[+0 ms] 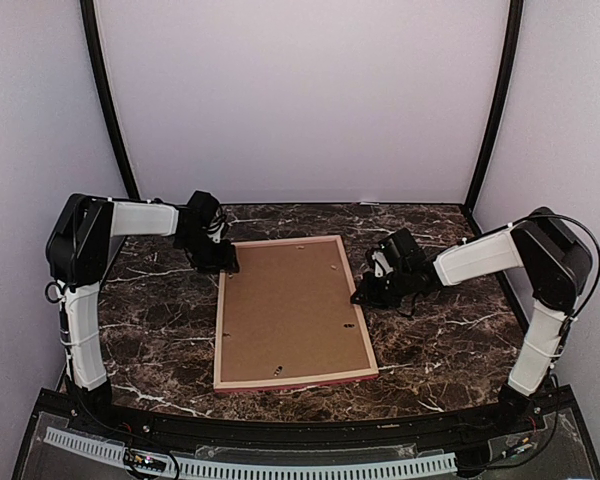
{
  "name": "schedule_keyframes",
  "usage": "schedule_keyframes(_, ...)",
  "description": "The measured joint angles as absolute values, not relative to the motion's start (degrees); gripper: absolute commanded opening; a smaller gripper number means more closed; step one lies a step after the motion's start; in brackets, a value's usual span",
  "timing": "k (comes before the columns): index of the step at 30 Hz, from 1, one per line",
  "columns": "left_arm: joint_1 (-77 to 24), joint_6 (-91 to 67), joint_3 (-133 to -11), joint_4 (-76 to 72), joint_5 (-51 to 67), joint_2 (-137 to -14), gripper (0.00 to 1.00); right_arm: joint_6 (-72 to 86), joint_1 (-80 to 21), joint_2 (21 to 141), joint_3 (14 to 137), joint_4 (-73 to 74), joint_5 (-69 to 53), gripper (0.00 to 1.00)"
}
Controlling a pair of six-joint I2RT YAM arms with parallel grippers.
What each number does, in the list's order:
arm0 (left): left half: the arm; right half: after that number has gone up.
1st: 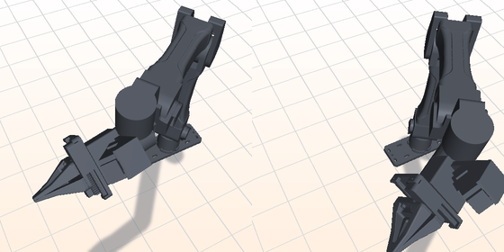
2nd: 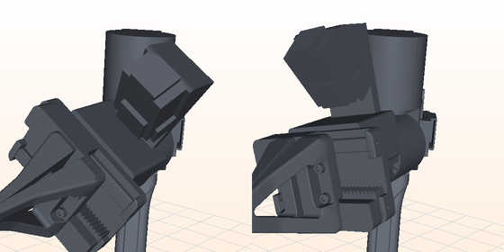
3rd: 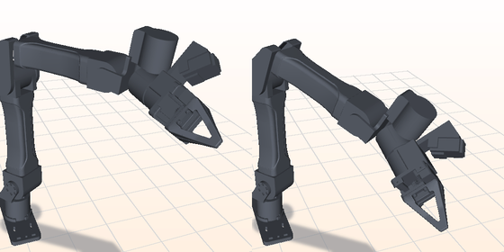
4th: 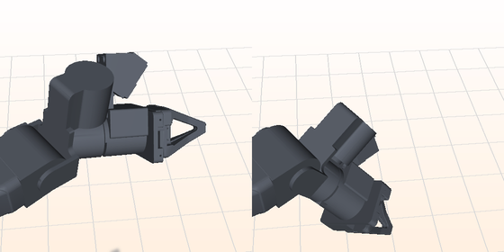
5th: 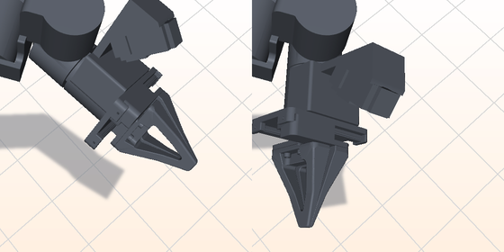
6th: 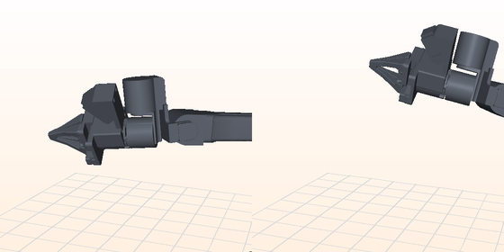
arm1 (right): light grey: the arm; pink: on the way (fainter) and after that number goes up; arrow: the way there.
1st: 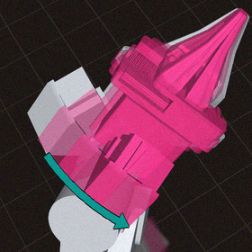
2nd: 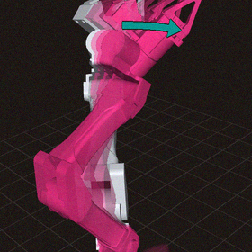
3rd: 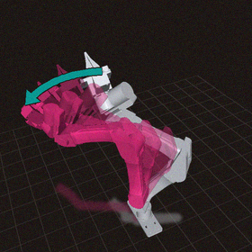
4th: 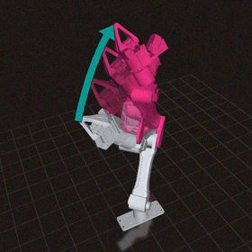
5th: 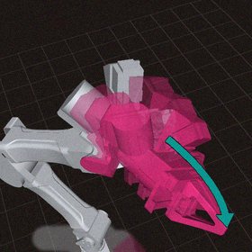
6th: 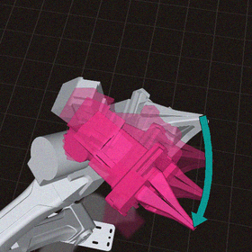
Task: Put the photo into the frame
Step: Press the fastener onto the backboard.
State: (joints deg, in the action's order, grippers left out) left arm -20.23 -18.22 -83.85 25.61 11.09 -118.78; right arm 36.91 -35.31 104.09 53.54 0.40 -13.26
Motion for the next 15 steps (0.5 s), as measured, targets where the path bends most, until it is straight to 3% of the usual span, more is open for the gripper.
schedule_keyframes(15,-20.5,-18.6,-81.1,25.5,3.6,-113.5,0.59,36.9,-35.3,104.4,53.6,-0.2,-13.7,0.16)
